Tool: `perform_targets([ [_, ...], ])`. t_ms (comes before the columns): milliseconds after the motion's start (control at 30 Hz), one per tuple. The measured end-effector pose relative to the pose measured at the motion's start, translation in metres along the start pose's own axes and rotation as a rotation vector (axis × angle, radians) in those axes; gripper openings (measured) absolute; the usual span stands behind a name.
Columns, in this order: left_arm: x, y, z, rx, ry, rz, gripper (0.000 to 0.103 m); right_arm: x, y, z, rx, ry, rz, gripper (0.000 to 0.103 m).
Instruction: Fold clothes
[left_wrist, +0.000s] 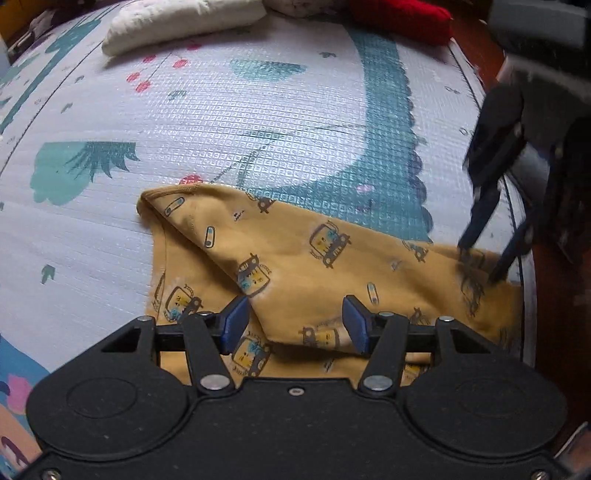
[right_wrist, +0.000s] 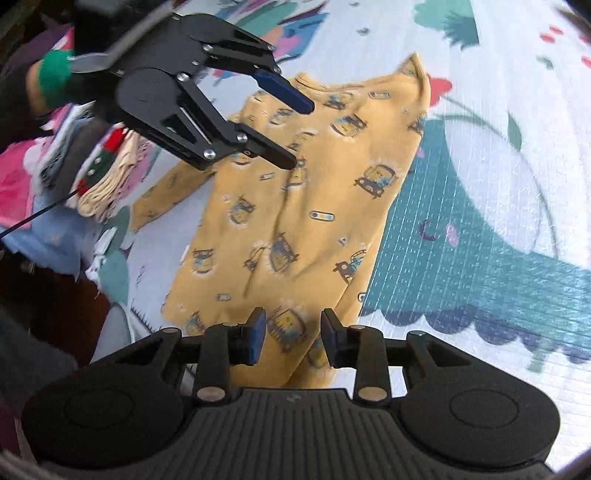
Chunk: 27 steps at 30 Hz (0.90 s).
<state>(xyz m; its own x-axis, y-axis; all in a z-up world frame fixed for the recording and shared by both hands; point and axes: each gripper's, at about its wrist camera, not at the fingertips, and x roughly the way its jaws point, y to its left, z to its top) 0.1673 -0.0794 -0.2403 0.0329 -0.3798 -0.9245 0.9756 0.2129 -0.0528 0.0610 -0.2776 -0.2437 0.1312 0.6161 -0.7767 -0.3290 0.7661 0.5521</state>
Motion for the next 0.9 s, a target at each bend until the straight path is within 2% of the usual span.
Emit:
perform_targets([
  [67,0.004,0.003,0.002,-0.022,-0.004,-0.006,0.055,0.007,-0.005,0.004,0.007,0.005,-0.032,0.031],
  [133,0.009,0.007,0.004,-0.050,-0.009,-0.004,0.055,0.014,-0.010,0.002,0.014,0.005,-0.074,0.018],
  [167,0.011,0.010,0.004,-0.068,-0.012,-0.003,0.055,0.012,-0.012,0.000,0.014,-0.004,-0.074,0.016],
  [200,0.013,0.014,0.005,-0.091,-0.017,-0.001,0.055,0.010,-0.013,-0.001,0.014,-0.013,-0.074,0.007],
  [233,0.014,0.021,0.005,-0.137,-0.033,0.003,0.055,0.009,-0.013,-0.002,0.002,-0.018,-0.078,0.003],
  [433,0.017,0.073,0.012,-0.492,-0.155,0.027,0.054,0.002,-0.013,-0.006,-0.048,-0.049,-0.091,0.003],
  [500,0.020,0.080,0.016,-0.545,-0.165,0.033,0.054,-0.003,-0.012,-0.005,-0.055,-0.072,-0.086,0.003],
  [600,0.026,0.080,0.024,-0.548,-0.161,0.045,0.052,-0.004,-0.008,-0.001,-0.072,-0.090,-0.087,0.003],
  [667,0.034,0.079,0.024,-0.556,-0.145,0.052,0.026,-0.005,-0.006,0.001,-0.081,-0.102,-0.090,0.003],
  [700,0.038,0.079,0.023,-0.564,-0.136,0.057,0.023,-0.005,-0.005,0.002,-0.084,-0.107,-0.091,0.003],
  [733,0.041,0.080,0.021,-0.579,-0.132,0.054,0.015,-0.004,-0.004,0.002,-0.082,-0.108,-0.088,0.003],
  [767,0.040,0.085,0.017,-0.625,-0.149,0.020,0.007,-0.005,-0.005,0.003,-0.080,-0.109,-0.086,0.003],
  [900,0.028,0.097,-0.005,-0.740,-0.230,-0.090,0.006,-0.006,-0.004,0.002,-0.070,-0.122,-0.066,0.003],
])
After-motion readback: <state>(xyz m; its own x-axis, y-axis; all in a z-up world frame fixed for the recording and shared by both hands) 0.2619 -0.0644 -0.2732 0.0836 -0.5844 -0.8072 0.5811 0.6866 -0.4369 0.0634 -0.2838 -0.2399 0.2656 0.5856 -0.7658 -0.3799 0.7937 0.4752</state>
